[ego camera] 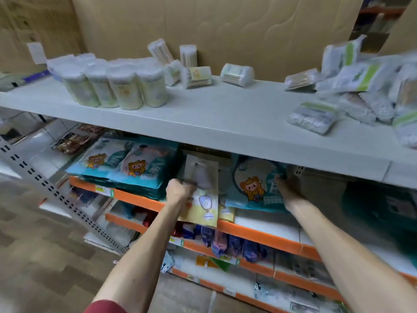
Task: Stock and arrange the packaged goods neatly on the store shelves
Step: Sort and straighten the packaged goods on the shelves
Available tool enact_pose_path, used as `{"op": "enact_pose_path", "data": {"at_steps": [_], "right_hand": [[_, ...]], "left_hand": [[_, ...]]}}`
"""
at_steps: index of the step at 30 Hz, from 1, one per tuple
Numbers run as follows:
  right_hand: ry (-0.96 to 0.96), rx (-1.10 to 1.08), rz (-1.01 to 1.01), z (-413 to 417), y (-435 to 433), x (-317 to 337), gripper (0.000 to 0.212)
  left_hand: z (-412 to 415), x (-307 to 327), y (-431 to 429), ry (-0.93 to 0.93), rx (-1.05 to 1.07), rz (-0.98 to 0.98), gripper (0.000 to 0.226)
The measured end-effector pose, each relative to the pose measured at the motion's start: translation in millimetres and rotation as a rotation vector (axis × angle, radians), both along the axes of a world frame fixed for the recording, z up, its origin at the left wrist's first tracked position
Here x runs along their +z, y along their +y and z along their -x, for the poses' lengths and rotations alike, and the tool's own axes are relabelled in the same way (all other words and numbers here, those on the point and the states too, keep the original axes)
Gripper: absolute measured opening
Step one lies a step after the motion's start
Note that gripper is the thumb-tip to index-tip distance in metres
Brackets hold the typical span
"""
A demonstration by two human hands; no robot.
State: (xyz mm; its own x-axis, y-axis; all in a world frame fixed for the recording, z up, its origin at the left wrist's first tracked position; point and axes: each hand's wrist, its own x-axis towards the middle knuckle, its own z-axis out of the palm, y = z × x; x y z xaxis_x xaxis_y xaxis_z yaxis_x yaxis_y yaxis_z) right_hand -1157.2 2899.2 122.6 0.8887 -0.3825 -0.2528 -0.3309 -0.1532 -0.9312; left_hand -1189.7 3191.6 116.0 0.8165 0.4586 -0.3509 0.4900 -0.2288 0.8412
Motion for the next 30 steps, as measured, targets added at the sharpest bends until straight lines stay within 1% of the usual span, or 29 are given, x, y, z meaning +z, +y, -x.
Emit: {"op": "enact_pose_path", "data": {"at_steps": [3,6,8,11,13,14,16,18,21,24,26,27,30], "right_hand": [[0.054,-0.058,0.008,-1,-10,-11,0.018],[0.119,-0.139,0.012,3,-13,-22,0.012],[0.144,-0.190,0.025,6,-13,-28,0.014],[0.179,-0.250,0.078,11,-14,-35,0.017],[0.212,-0.293,0.126,15,-14,-38,0.028],[0.218,-0.312,0.140,18,-15,-38,0.029],[0.234,-0.341,0.179,24,-14,-35,0.023],[0.225,-0.394,0.182,29,-15,-36,0.027],[0.220,-0.415,0.174,39,-14,-35,0.030],[0.212,-0.434,0.133,42,-13,-37,0.020],[0.190,-0.445,0.122,44,-9,-32,0.014],[0.177,-0.449,0.118,45,-6,-29,0.015],[0.145,-0.459,0.117,48,3,-20,0.019]], "left_hand": [[-22,-10,-10,0.017,-0.037,0.086,0.028],[-45,-28,-13,0.054,-0.086,0.123,0.019],[-54,-32,-18,0.083,-0.165,0.148,0.014],[-68,-39,-25,0.080,-0.225,0.083,0.022],[-74,-43,-30,0.089,-0.249,0.082,0.019],[-78,-49,-30,0.104,-0.265,0.065,0.019],[-83,-57,-33,0.104,-0.308,-0.034,0.027],[-80,-47,-37,0.082,-0.352,-0.120,0.023],[-75,-41,-39,0.094,-0.410,-0.162,0.024],[-69,-41,-38,0.067,-0.469,-0.205,0.020],[-63,-38,-34,0.009,-0.500,-0.250,0.019],[-61,-37,-31,-0.020,-0.517,-0.283,0.022],[-59,-38,-15,-0.128,-0.585,-0.381,0.037]]}}
